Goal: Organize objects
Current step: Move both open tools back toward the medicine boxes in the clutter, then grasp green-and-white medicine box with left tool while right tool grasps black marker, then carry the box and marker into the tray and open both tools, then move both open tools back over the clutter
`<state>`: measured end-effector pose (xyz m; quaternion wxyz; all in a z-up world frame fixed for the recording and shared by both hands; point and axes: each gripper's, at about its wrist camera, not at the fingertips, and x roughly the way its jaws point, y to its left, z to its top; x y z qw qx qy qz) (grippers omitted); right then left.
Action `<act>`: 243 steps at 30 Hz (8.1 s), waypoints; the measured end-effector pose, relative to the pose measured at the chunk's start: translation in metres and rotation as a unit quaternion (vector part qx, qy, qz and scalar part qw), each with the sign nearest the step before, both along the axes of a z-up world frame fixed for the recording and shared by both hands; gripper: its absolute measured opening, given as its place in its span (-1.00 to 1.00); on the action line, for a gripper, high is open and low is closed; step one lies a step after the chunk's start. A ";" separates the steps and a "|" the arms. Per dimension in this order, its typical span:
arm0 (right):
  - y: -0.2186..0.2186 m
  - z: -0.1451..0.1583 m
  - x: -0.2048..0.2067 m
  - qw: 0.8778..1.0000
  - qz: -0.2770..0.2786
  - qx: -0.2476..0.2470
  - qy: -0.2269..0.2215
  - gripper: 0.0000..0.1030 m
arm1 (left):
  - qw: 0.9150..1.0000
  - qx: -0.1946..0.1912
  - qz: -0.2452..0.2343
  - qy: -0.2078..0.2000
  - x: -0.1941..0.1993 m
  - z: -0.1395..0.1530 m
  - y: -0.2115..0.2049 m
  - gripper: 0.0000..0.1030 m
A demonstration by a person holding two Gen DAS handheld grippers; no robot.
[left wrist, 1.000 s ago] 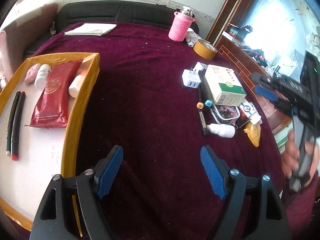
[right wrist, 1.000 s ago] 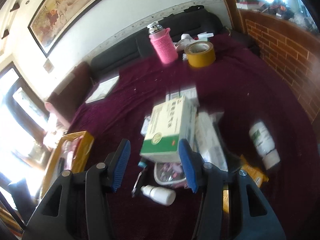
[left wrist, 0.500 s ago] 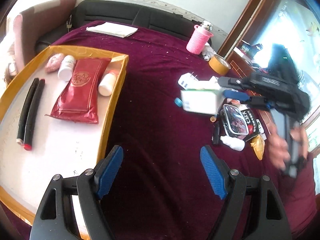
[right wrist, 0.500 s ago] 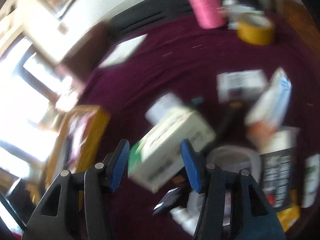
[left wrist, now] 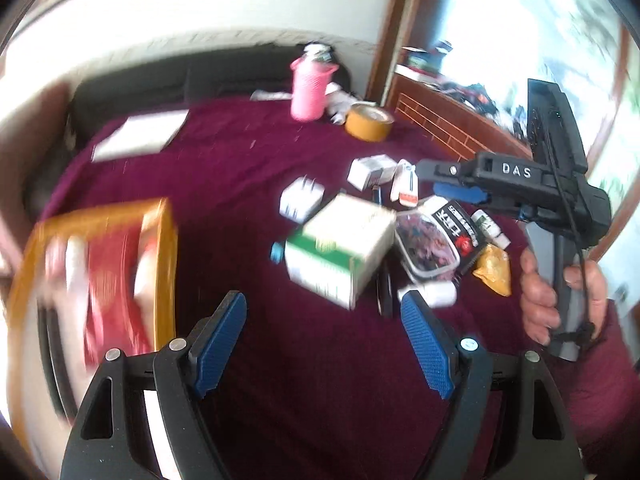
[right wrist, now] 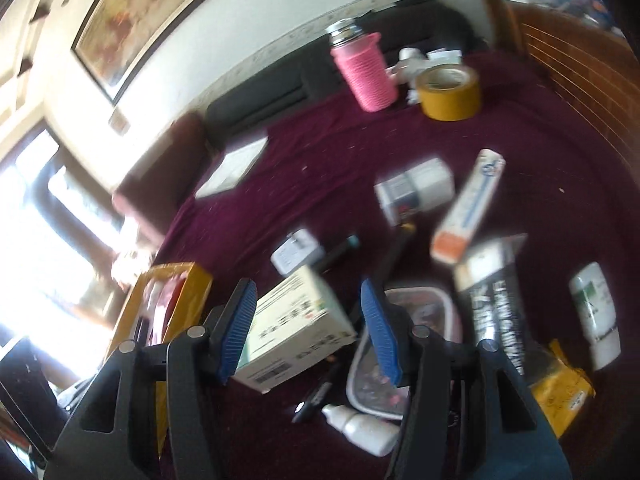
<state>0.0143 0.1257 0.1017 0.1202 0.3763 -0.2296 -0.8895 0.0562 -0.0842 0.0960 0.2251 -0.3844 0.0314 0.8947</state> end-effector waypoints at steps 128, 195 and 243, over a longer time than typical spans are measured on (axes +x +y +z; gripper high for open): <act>-0.355 -0.053 -0.051 0.948 0.255 0.013 -0.190 -0.75 | 0.953 0.078 0.262 -0.134 -0.032 -0.065 -0.297 0.45; -0.130 -0.002 0.051 0.979 0.193 -0.064 -0.026 -0.06 | 0.951 0.156 0.268 -0.011 0.060 -0.002 -0.192 0.52; 0.006 -0.003 0.082 0.998 -0.019 -0.040 -0.052 0.09 | 0.992 0.090 0.082 -0.019 0.071 0.009 -0.059 0.62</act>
